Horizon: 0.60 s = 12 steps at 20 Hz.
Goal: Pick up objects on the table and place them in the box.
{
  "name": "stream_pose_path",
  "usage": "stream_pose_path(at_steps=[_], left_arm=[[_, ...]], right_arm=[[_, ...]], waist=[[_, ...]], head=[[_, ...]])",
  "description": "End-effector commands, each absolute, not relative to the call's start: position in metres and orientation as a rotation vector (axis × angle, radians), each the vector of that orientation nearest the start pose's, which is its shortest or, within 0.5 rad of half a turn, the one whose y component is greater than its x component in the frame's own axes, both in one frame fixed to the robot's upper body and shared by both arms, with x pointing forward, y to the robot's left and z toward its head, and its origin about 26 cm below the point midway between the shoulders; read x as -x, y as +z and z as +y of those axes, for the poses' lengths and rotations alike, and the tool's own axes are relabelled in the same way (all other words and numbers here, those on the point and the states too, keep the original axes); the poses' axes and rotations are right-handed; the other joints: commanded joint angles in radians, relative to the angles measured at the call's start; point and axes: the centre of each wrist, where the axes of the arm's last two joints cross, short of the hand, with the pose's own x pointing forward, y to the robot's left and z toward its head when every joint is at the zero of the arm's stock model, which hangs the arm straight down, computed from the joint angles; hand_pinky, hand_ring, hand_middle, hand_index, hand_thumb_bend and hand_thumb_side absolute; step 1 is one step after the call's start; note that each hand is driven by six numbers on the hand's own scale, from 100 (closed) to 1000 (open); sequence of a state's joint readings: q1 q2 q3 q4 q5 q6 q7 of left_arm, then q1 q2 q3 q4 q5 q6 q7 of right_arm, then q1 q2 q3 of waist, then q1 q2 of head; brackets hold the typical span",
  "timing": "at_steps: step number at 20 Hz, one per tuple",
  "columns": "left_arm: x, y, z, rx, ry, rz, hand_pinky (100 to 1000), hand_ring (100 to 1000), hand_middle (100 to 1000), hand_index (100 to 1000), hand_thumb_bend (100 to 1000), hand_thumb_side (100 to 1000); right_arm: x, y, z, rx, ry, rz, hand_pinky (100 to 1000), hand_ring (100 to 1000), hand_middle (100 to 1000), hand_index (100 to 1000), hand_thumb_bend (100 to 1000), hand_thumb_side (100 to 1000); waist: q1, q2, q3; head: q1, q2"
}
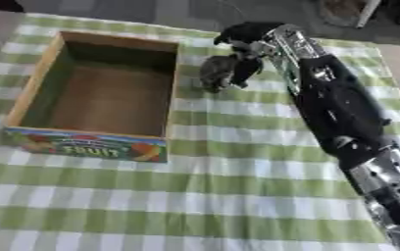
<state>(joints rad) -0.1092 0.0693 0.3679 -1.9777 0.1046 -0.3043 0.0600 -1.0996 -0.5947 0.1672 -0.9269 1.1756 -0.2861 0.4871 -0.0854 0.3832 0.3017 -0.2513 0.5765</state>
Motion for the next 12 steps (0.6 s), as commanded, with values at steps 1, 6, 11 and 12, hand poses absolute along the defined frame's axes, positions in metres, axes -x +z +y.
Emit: stream_pose_path(at_steps=[1, 6, 11, 12], left_arm=[[-0.2639, 0.1393, 0.3322, -0.345, 0.261, -2.420, 303, 336, 645, 394, 100, 788], [-0.2633, 0.1387, 0.3328, -0.351, 0.265, -2.417, 304, 337, 645, 393, 100, 788], [-0.2630, 0.1384, 0.3332, -0.354, 0.262, -2.413, 305, 337, 646, 394, 100, 788], [-0.2630, 0.1384, 0.3332, -0.354, 0.262, -2.413, 305, 338, 646, 394, 100, 789]], right_arm=[[-0.4772, 0.3039, -0.3164, 1.338, 1.721, -1.121, 972, 981, 910, 981, 344, 565], [-0.4787, 0.3020, -0.3172, 1.333, 1.738, -1.125, 965, 967, 869, 913, 264, 519], [-0.4781, 0.3091, -0.3110, 1.310, 1.753, -1.192, 958, 947, 796, 846, 212, 488], [-0.4779, 0.3103, -0.3099, 1.305, 1.756, -1.202, 958, 945, 792, 843, 198, 481]], waist=[[0.004, -0.014, 0.002], [0.005, -0.014, 0.001], [0.005, -0.020, -0.007], [0.004, -0.021, -0.008]], head=[[-0.009, -0.016], [-0.007, -0.010], [-0.003, 0.001], [-0.003, 0.001]])
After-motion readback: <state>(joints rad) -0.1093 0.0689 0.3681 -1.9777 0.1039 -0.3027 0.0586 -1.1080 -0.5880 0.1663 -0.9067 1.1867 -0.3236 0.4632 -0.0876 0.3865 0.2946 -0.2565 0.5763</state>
